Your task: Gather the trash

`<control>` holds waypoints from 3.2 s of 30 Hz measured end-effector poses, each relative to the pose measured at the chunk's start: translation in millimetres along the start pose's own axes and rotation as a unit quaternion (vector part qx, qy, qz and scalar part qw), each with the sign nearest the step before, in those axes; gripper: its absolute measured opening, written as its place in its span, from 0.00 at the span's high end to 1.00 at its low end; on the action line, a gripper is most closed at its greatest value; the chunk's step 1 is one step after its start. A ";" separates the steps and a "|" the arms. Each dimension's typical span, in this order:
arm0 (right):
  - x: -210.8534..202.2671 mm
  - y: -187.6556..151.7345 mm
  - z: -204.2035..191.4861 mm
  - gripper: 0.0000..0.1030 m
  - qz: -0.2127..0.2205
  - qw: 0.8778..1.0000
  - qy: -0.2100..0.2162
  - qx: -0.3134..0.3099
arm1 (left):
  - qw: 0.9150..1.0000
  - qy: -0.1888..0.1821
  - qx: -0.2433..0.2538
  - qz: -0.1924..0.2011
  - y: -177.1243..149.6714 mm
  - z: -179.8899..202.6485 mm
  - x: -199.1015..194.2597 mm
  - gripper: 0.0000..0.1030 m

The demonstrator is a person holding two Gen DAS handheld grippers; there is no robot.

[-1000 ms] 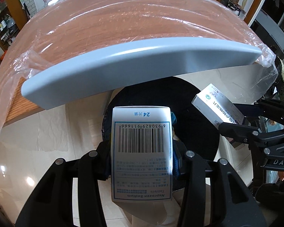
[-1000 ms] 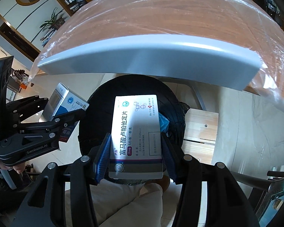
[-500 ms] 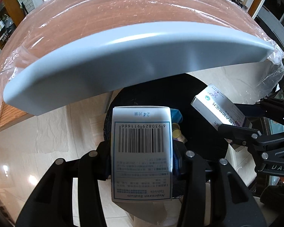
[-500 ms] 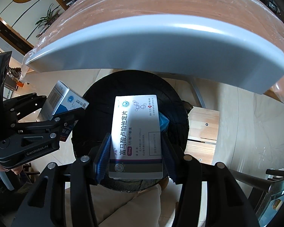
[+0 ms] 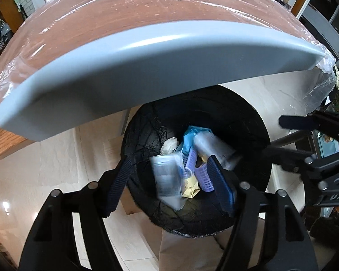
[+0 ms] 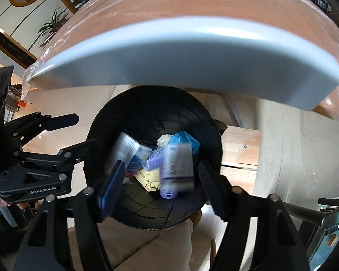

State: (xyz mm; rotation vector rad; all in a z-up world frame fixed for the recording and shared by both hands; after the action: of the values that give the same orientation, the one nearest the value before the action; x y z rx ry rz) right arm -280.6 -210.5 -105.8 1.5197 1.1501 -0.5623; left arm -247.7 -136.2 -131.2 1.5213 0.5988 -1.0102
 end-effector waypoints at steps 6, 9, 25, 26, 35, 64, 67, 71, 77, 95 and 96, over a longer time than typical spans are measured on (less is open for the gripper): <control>-53.9 18.9 -8.5 0.23 0.052 0.998 0.023 -0.008 | 0.998 -0.048 0.005 0.042 12.3 -1.5 -51.9 0.32; -84.7 46.3 -12.2 0.12 0.103 0.994 0.025 -0.024 | 0.992 -0.066 0.025 0.103 36.9 -6.2 -89.1 0.21; -17.3 219.7 153.8 0.04 0.172 0.963 -0.199 0.060 | 0.979 0.101 -0.066 0.164 188.3 -160.4 -9.4 0.04; -13.7 226.3 162.7 0.04 0.176 0.961 -0.204 0.066 | 0.979 0.105 -0.069 0.160 192.7 -168.3 -1.3 0.04; 6.7 244.9 193.5 0.04 0.170 0.954 -0.237 0.067 | 0.976 0.125 -0.099 0.148 211.9 -207.6 27.6 0.04; 6.8 243.1 193.1 0.04 0.170 0.954 -0.238 0.067 | 0.976 0.111 -0.110 0.149 214.7 -211.4 35.1 0.01; 6.5 243.0 193.0 0.04 0.170 0.954 -0.238 0.067 | 0.976 0.111 -0.110 0.149 214.8 -211.4 35.0 0.01; 6.9 243.2 193.0 0.04 0.170 0.954 -0.238 0.067 | 0.976 0.112 -0.111 0.149 214.4 -211.6 34.9 0.01; 6.8 243.3 192.9 0.04 0.170 0.954 -0.238 0.067 | 0.976 0.112 -0.111 0.149 215.8 -212.3 35.1 0.01; 6.8 243.4 193.1 0.04 0.170 0.954 -0.238 0.067 | 0.976 0.113 -0.113 0.149 216.4 -213.2 35.9 0.01; 6.6 243.4 193.1 0.04 0.170 0.954 -0.238 0.067 | 0.976 0.113 -0.113 0.149 216.4 -213.0 35.8 0.01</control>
State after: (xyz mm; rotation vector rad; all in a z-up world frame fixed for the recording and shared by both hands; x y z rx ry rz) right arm -19.9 -371.5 -53.4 1.5408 0.4757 -0.7291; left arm 5.5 17.0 -54.2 1.4782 0.6003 -0.5260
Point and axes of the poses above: each gripper's, at about its wrist camera, not at the fingertips, and x roughly the way its jaws point, z to its right, y to its top, the point moved 3 cm from there along x, roughly the way its jaws point, and after that the axes turned 13 degrees about z, right-handed, at the moved point
